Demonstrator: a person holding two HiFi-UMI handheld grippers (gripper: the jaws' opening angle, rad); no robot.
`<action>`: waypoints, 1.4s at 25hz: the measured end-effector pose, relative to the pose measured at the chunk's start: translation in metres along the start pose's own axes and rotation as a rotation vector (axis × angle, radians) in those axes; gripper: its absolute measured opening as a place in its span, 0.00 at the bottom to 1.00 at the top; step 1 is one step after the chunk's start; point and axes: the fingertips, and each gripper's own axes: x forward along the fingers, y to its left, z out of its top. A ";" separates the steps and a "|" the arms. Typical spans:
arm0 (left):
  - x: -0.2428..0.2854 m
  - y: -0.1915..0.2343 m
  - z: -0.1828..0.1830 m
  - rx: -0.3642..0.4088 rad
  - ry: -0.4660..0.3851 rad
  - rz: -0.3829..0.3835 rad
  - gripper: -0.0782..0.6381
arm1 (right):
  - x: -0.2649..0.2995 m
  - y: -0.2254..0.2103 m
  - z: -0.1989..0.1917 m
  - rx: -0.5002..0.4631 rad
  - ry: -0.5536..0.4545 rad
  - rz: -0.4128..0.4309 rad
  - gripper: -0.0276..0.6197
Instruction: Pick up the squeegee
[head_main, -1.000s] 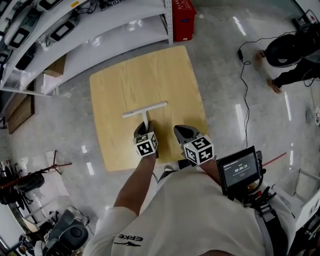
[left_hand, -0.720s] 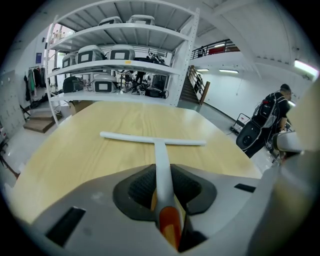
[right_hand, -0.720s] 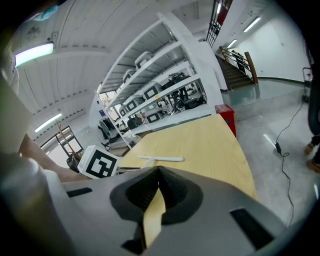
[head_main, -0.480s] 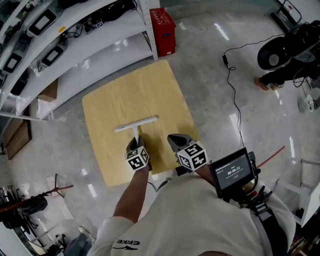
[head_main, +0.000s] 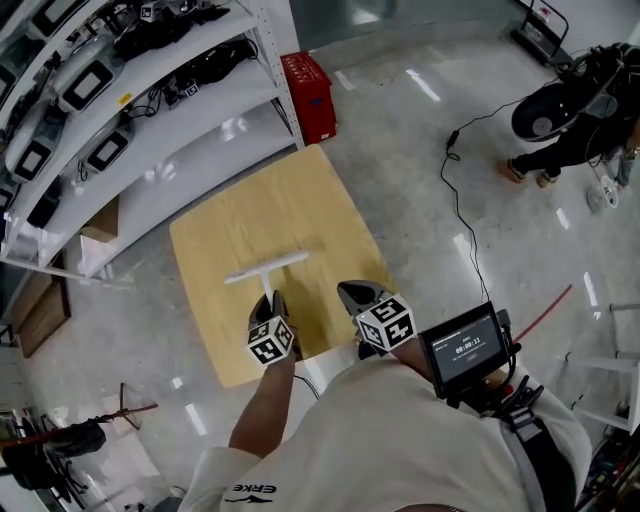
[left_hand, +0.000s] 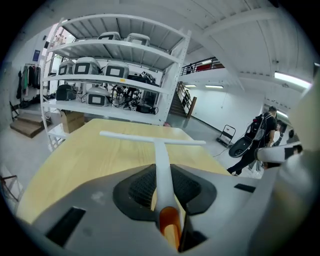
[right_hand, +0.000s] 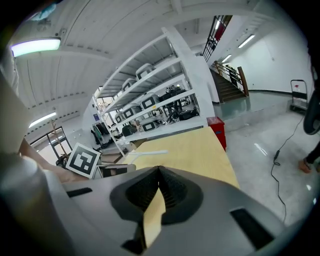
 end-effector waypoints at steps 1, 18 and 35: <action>-0.005 -0.003 0.002 -0.005 -0.012 -0.009 0.22 | -0.003 0.002 0.000 -0.002 -0.008 -0.002 0.05; -0.108 -0.037 -0.004 -0.028 -0.164 -0.106 0.22 | -0.051 0.043 -0.021 -0.018 -0.119 -0.012 0.05; -0.228 -0.038 -0.070 -0.075 -0.212 -0.163 0.22 | -0.114 0.143 -0.091 -0.040 -0.159 0.006 0.05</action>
